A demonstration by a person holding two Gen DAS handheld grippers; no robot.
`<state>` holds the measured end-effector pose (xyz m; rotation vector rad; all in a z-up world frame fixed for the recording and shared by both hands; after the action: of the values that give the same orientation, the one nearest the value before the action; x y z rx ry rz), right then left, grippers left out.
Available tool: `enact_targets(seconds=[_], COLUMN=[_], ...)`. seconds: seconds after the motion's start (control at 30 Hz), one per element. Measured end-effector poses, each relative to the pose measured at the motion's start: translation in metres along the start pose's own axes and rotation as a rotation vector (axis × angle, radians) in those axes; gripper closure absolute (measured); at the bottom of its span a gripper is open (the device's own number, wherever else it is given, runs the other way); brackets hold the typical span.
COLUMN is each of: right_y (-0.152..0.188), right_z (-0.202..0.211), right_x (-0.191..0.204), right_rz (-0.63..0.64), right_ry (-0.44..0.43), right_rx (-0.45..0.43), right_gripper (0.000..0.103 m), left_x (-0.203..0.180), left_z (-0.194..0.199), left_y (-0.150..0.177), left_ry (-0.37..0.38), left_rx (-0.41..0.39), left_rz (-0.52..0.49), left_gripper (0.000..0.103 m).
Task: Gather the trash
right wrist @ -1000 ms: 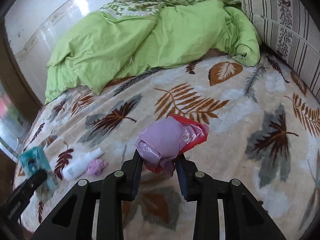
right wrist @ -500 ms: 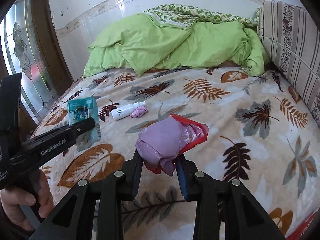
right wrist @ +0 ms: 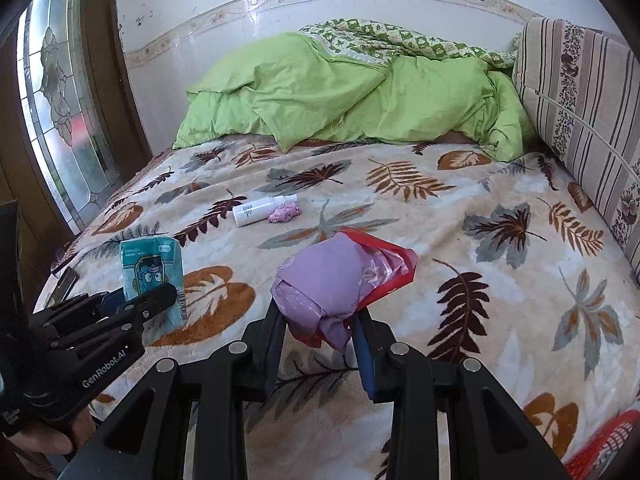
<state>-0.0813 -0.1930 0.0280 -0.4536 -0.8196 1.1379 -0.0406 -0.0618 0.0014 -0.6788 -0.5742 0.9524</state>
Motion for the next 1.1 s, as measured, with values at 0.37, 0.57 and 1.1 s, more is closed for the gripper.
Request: enact_targets(seconds=[0.37,0.57,1.1], right_y=[-0.005,-0.004,-0.003], right_z=[-0.003,-0.005,-0.004], right_x=[-0.017,-0.015,-0.015], right_rz=[-0.058,-0.063,-0.046], right_ry=[0.003,0.002,0.015], right_rx=[0.014,0.019,0.011], right_gripper=[0.069,0.069,0.069], left_x=[-0.008,-0.01,-0.008], left_z=[-0.004,-0.004,-0.002], left_y=[-0.011,-0.012,-0.013], left_ry=[-0.068,-0.069,-0.067], left_rx=[-0.036,-0.039,-0.046], left_rz=[-0.098,-0.1,-0.095], left_gripper=[0.078,0.078,0.078])
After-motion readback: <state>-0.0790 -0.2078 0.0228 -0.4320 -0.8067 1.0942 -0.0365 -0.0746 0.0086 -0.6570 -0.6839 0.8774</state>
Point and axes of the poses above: each gripper's, at about its wrist camera, not at the fingertips, and z roughly against the way its jaws point, x to its left, y to its underside, the point moved 10 cm from there along -z, roughly the way its jaws point, and after that the axes turned 15 degrees about -z, right-handed, at the moved point
